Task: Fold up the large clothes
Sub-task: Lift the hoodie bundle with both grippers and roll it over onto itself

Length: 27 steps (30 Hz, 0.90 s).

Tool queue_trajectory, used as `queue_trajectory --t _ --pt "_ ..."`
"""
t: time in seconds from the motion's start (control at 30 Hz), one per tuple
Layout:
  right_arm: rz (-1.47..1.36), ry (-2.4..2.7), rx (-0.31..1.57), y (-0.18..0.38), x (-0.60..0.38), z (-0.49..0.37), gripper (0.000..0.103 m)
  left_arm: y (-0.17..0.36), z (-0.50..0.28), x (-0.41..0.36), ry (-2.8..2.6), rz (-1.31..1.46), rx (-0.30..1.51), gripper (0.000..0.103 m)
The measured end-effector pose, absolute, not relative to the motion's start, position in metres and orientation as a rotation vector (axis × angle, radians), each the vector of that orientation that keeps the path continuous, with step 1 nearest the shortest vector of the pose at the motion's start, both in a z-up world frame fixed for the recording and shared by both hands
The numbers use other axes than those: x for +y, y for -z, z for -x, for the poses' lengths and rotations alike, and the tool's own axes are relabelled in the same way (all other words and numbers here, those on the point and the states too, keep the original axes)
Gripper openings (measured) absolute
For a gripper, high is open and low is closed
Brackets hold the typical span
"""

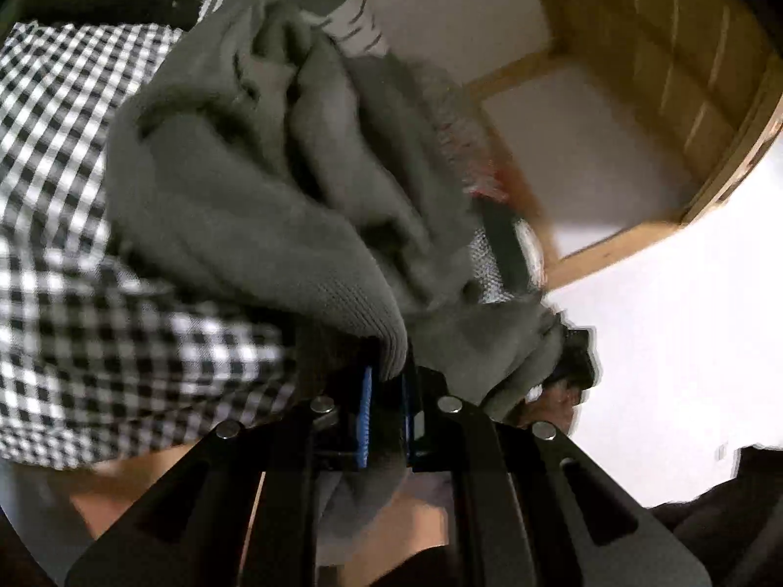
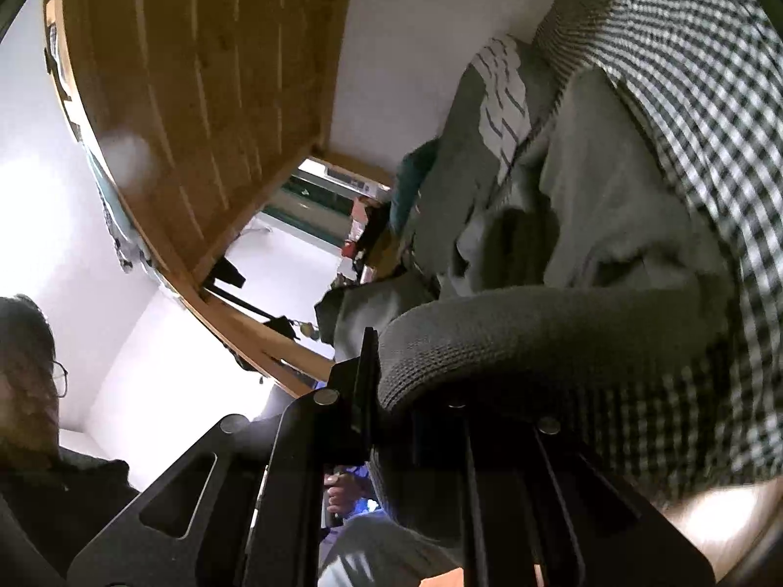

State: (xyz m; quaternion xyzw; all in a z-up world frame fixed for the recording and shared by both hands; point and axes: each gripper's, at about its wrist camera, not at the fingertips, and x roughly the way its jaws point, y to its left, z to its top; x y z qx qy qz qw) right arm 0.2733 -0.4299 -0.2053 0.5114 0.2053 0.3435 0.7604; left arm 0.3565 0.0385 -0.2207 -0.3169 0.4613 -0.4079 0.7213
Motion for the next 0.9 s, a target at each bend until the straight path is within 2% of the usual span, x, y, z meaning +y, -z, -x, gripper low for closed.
queue_trajectory --t 0.3,0.5,0.6,0.67,0.7,0.73,0.77,0.8,0.83,0.87,0.9 --pt "-1.2 -0.826 0.312 0.177 -0.468 -0.318 0.011 0.184 -0.404 0.045 0.956 1.026 0.881 0.008" --pt "-1.212 -0.838 0.312 0.166 -0.478 -0.367 0.012 0.161 -0.439 0.076 0.92 1.036 0.857 0.008" --pt "-1.165 -0.807 0.386 0.16 -0.48 -0.393 0.013 0.153 -0.453 0.078 0.914 0.951 0.885 0.011" --pt "-1.116 -0.799 0.474 0.161 -0.478 -0.405 0.013 0.159 -0.457 0.069 0.928 0.911 0.948 0.029" --pt "-1.104 -0.798 0.5 0.164 -0.476 -0.406 0.013 0.168 -0.454 0.062 0.94 0.9 0.995 0.047" --pt "-1.083 -0.795 0.532 0.167 -0.473 -0.404 0.014 0.174 -0.451 0.056 0.939 0.883 1.028 0.06" --pt "-1.052 -0.794 0.577 0.171 -0.467 -0.401 0.014 0.18 -0.445 0.048 0.934 0.844 1.068 0.067" --pt "-1.029 -0.792 0.608 0.175 -0.462 -0.397 0.019 0.188 -0.435 0.037 0.92 0.787 1.116 0.071" --pt "-1.008 -0.794 0.635 0.179 -0.456 -0.391 0.035 0.194 -0.427 0.03 0.906 0.759 1.138 0.078" --pt "-1.009 -0.807 0.645 0.183 -0.451 -0.384 0.045 0.2 -0.417 0.024 0.887 0.735 1.151 0.084" --pt "-1.018 -0.826 0.649 0.188 -0.446 -0.376 0.064 0.205 -0.41 0.018 0.869 0.718 1.156 0.085"
